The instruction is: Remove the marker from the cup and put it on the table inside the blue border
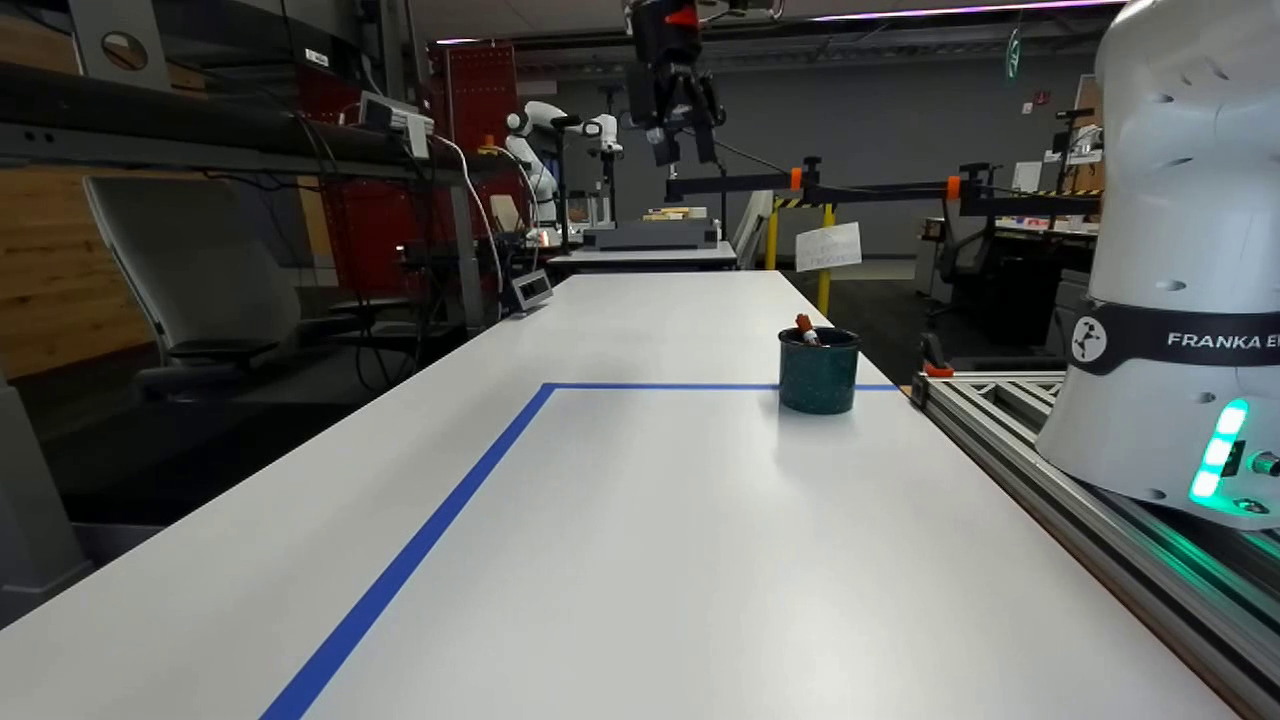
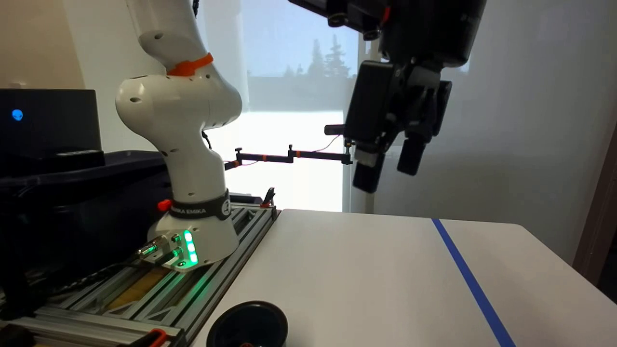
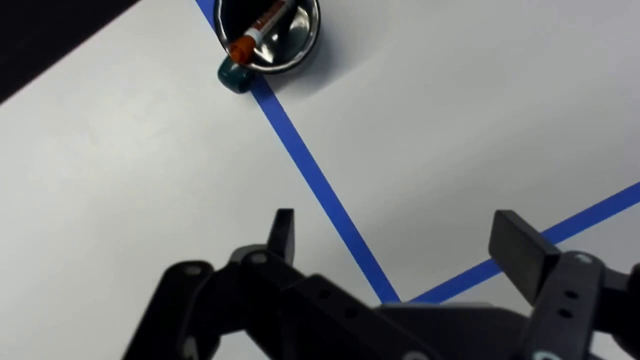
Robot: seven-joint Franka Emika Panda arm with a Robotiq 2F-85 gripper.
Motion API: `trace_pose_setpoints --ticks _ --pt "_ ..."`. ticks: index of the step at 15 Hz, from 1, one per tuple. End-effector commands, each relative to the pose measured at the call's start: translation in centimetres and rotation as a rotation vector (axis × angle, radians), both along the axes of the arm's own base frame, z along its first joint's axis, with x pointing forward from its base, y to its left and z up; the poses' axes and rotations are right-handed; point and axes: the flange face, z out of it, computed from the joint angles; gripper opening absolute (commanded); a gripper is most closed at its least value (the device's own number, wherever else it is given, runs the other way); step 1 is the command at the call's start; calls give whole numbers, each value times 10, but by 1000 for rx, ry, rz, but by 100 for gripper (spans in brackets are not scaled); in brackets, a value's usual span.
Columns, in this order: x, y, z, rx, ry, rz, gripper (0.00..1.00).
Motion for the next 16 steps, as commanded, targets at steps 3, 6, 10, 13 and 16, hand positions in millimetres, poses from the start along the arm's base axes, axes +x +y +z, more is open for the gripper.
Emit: trace_pose_setpoints --ticks 3,6,10,13,16 --pt "-23 -34 -30 59 158 -143 100" --pt "-35 -49 -46 84 168 -172 100" --pt "-46 -62 -63 107 155 -163 100" --pt "-58 -69 -75 125 129 -97 100" --pt "-53 -71 -77 107 146 -98 100"
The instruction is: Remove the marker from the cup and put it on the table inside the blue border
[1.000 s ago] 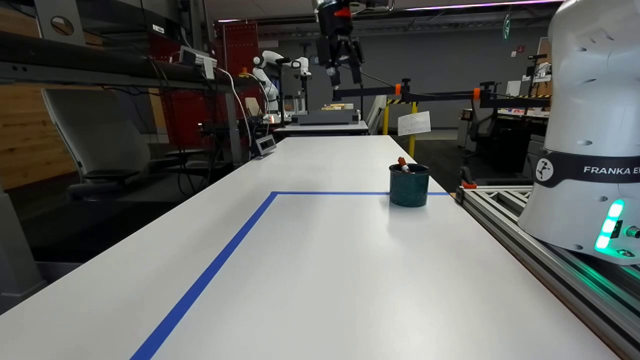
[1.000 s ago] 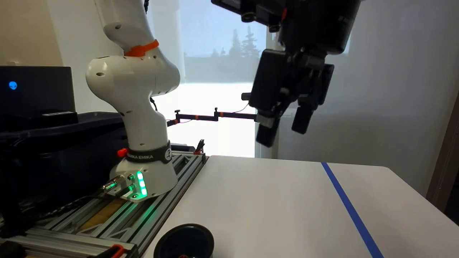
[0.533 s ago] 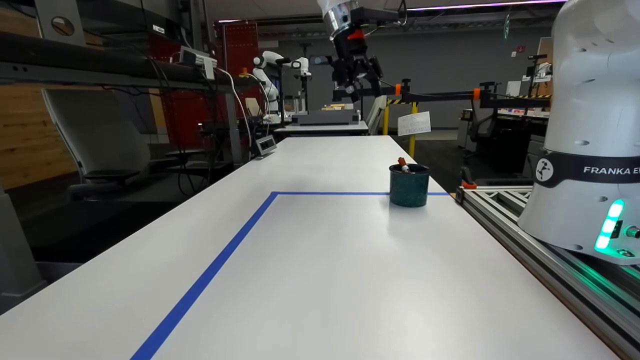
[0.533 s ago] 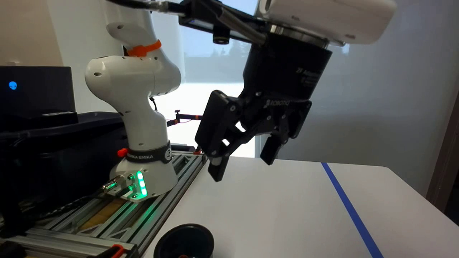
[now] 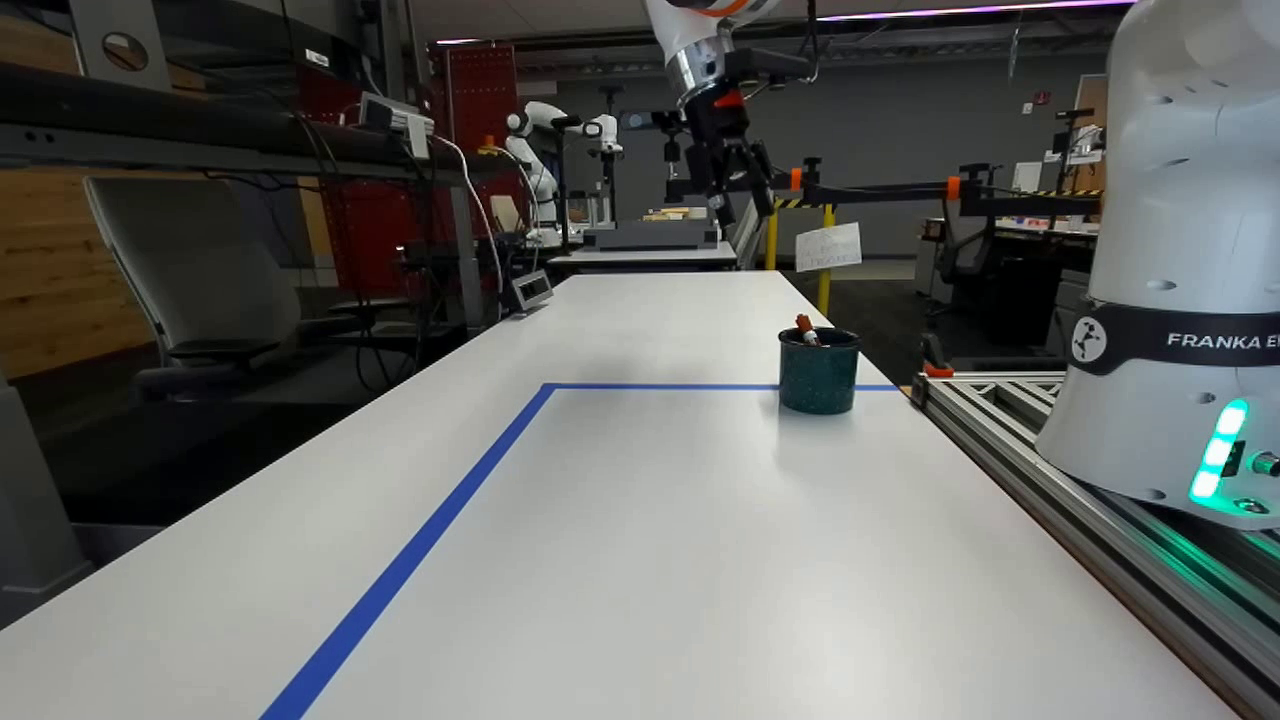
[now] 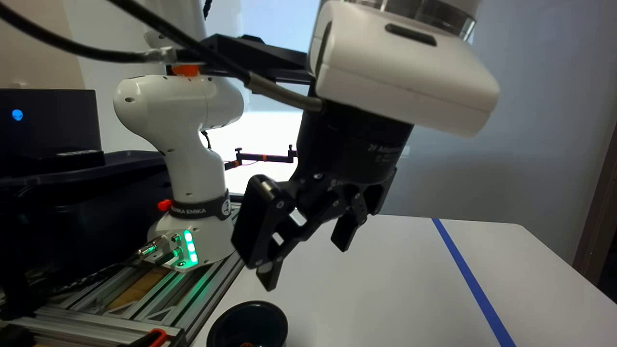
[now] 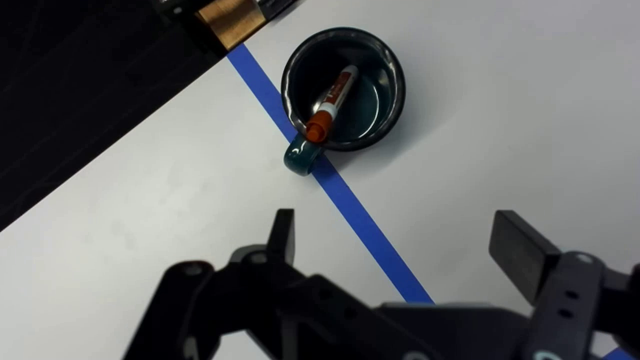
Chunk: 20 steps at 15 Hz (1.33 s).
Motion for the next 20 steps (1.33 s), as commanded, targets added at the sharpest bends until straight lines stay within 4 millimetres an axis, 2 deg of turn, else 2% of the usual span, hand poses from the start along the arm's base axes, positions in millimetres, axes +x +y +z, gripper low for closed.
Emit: trace_pose_setpoints --ticks 1,4,12,20 --pt "-1 -1 -1 0 -3 5 100" --pt "-7 -4 -11 -9 26 0 100" --pt "-40 -16 -65 7 70 -27 100" --pt "-49 -5 -89 4 49 -59 100"
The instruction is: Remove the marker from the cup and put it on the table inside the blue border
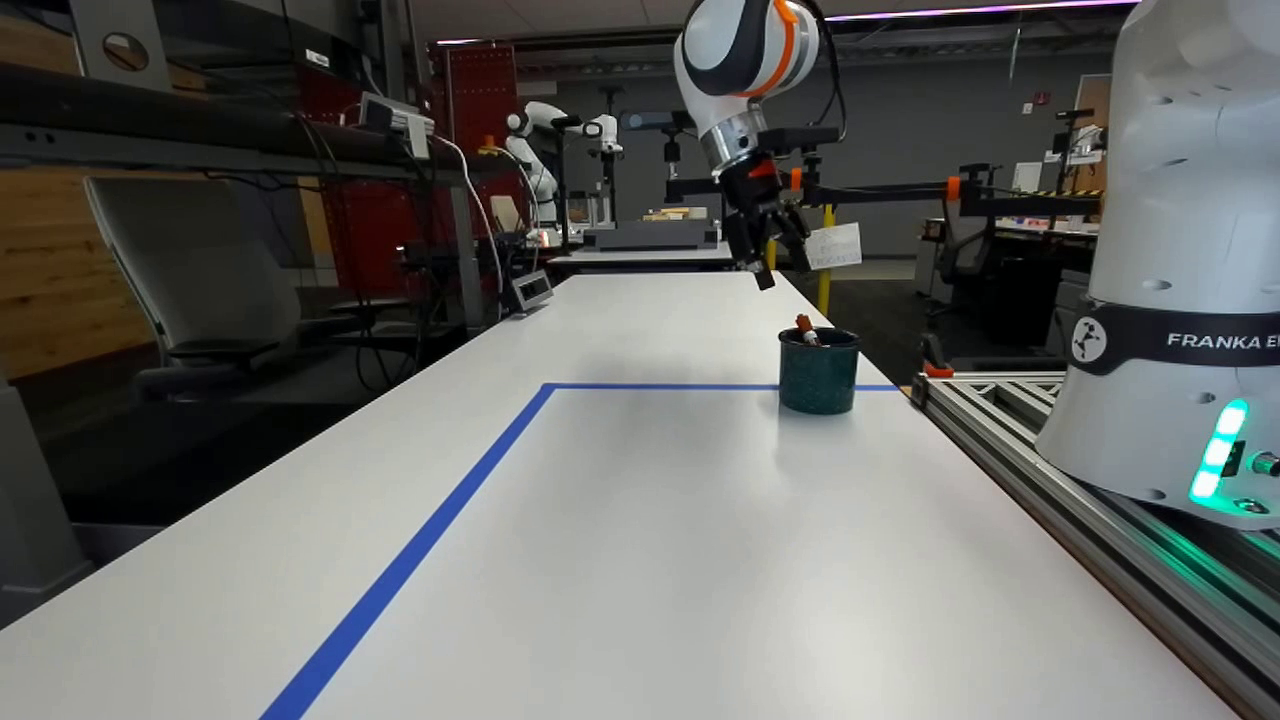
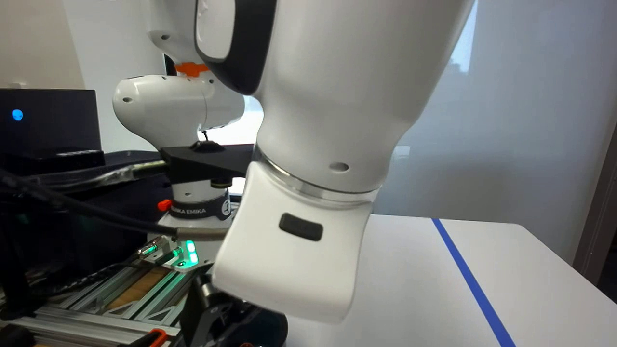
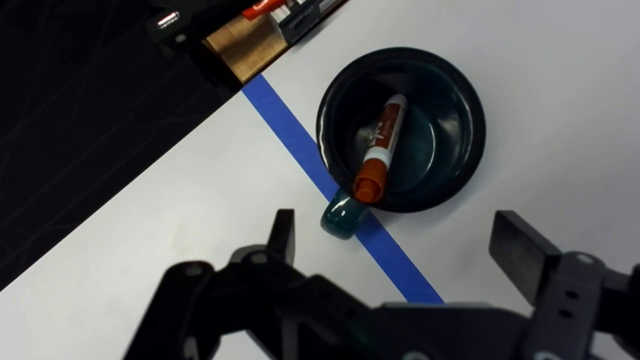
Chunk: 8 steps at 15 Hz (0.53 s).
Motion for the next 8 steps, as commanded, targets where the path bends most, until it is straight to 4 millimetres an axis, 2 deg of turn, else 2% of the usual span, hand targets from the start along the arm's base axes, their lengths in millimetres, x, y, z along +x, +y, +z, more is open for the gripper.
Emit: trace_pose_setpoints --ticks 1,4,5,6,8 --pt "-8 5 -8 -8 -21 -22 100" --pt "-10 9 -15 -5 -32 -39 100" --pt "-10 10 -17 -3 -35 -42 96" --pt "-11 11 -18 -1 -34 -47 79" --pt "-11 11 -21 2 -36 -55 69"
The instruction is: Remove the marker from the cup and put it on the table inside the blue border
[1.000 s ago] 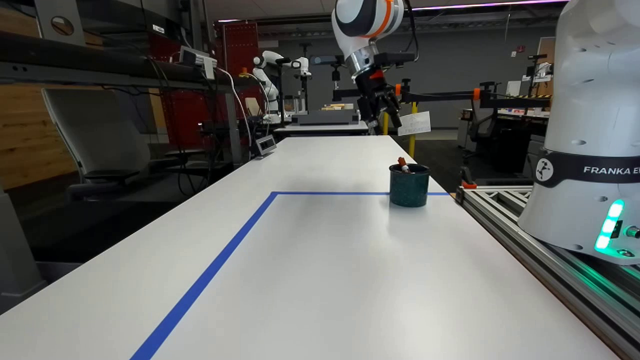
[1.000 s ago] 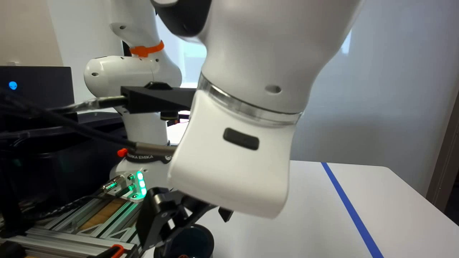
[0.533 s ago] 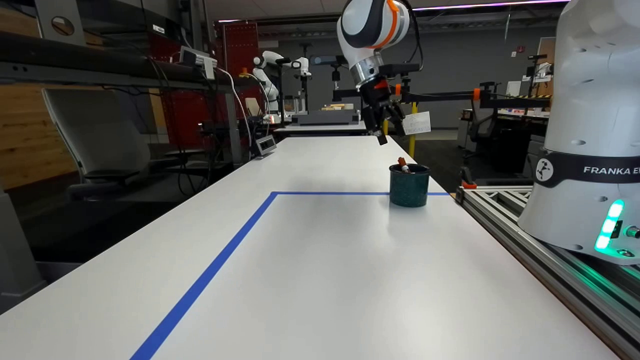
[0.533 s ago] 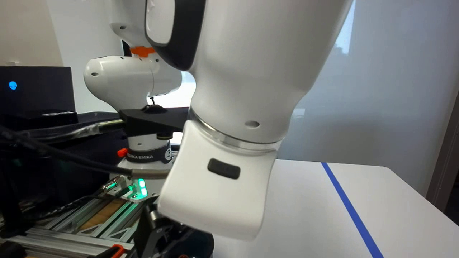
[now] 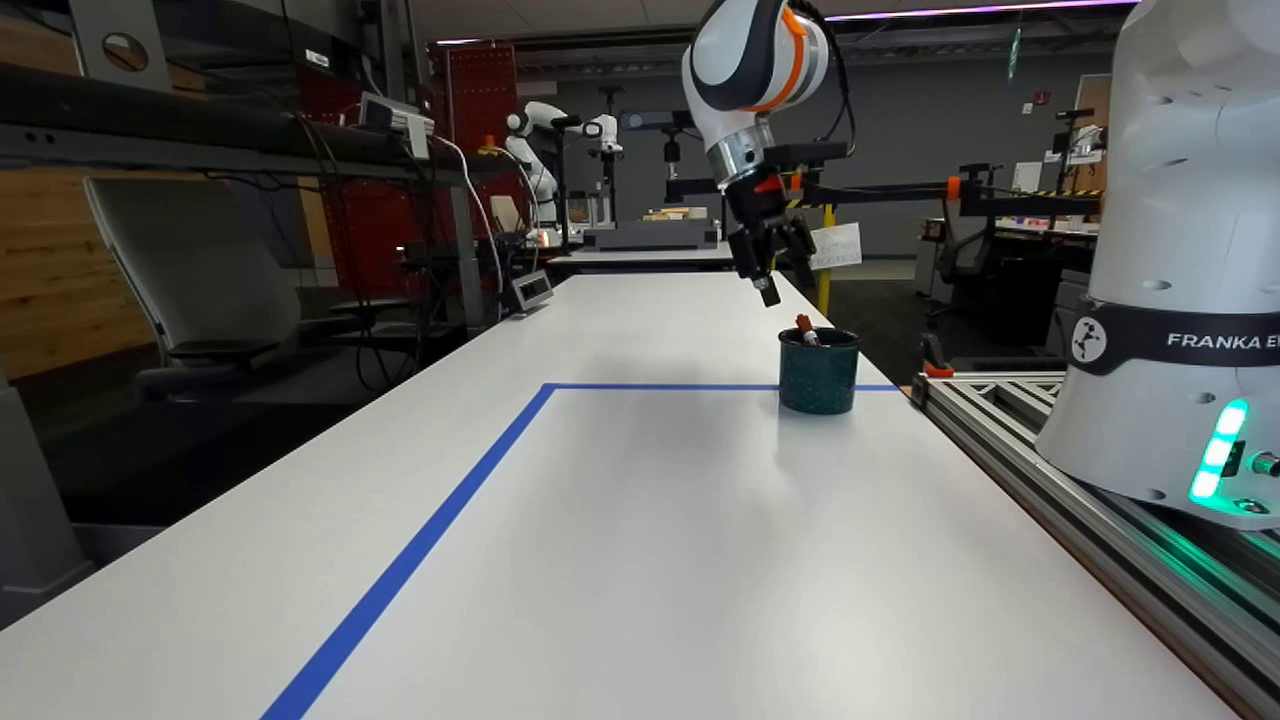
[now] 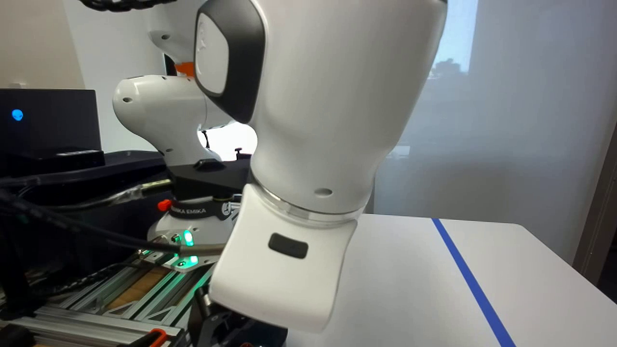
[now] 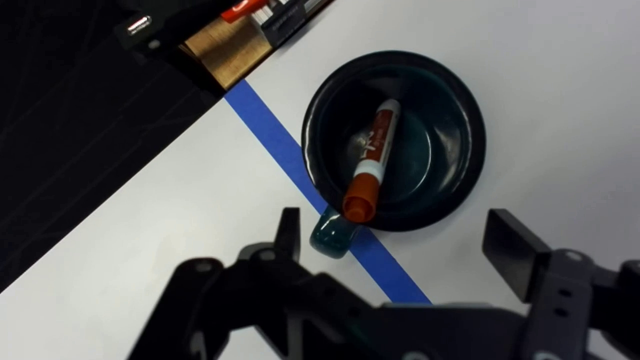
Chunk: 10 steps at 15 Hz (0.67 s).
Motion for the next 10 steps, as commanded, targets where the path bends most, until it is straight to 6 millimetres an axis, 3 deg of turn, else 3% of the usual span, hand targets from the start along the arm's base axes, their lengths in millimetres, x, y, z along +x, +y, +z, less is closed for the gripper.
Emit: trace_pose_setpoints --ticks 1,2,4,6,10 --pt "-3 1 -4 3 -20 -36 62" --pt "-3 0 -5 5 -19 -40 52" --pt "-3 -1 -7 1 -10 -47 40" --pt "-5 -3 -10 -4 -5 -53 39" --pt "-9 -7 -17 -10 9 -64 46"
